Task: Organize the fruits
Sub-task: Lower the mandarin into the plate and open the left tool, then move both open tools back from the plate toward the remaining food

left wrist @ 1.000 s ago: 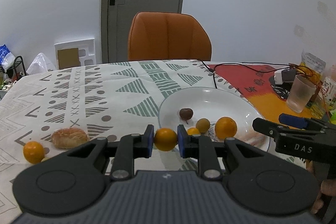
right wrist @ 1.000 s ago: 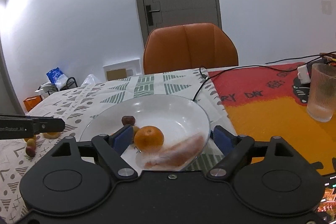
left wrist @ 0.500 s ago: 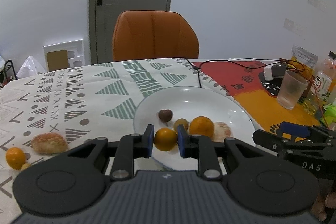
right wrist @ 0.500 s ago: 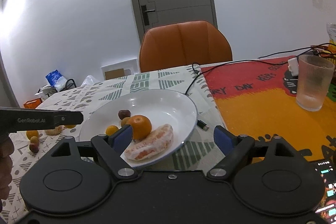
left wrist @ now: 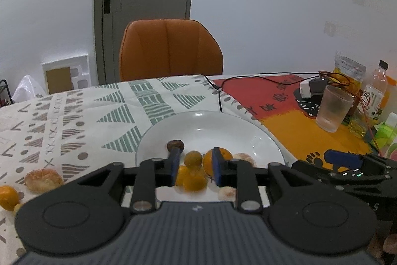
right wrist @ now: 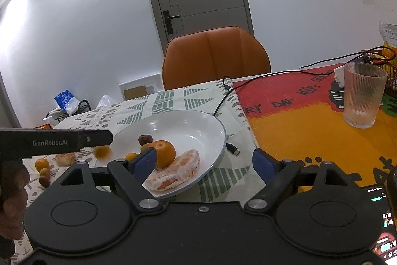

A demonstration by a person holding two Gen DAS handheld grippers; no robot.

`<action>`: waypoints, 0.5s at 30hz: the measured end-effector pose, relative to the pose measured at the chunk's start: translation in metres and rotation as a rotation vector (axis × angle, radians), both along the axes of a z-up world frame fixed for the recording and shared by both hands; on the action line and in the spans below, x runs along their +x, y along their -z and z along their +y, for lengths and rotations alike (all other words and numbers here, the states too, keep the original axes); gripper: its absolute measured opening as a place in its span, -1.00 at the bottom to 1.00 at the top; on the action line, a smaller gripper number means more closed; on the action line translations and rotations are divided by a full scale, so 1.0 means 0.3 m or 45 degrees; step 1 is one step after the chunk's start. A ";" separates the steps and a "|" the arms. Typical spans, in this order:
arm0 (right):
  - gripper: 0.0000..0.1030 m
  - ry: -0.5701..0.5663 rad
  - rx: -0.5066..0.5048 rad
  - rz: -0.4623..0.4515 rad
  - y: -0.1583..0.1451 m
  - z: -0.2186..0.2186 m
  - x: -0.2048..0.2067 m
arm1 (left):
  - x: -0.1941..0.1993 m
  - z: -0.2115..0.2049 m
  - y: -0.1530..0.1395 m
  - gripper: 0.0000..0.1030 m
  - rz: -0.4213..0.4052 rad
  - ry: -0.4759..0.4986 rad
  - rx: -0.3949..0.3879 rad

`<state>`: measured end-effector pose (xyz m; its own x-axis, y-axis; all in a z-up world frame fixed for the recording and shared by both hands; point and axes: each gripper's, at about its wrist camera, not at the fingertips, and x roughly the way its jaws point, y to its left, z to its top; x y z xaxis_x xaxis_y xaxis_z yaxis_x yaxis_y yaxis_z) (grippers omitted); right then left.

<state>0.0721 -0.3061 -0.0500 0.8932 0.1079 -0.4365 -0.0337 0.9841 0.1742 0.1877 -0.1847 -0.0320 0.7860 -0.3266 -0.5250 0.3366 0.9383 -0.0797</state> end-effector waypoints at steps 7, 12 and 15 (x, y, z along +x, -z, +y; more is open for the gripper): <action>0.63 -0.021 0.002 0.011 0.005 0.026 0.005 | -0.004 0.048 -0.001 -0.37 0.017 -0.037 -0.007; 0.65 -0.042 0.001 0.009 0.002 0.057 0.009 | -0.009 0.104 0.004 -0.05 0.023 -0.094 0.002; 0.70 -0.056 0.002 0.010 0.002 0.074 0.010 | -0.016 0.137 0.000 0.08 0.021 -0.124 0.001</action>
<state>0.0750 -0.2838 -0.0504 0.8843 0.1476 -0.4429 -0.0754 0.9814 0.1765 0.1829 -0.1434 -0.0321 0.8051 -0.2488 -0.5385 0.2426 0.9665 -0.0839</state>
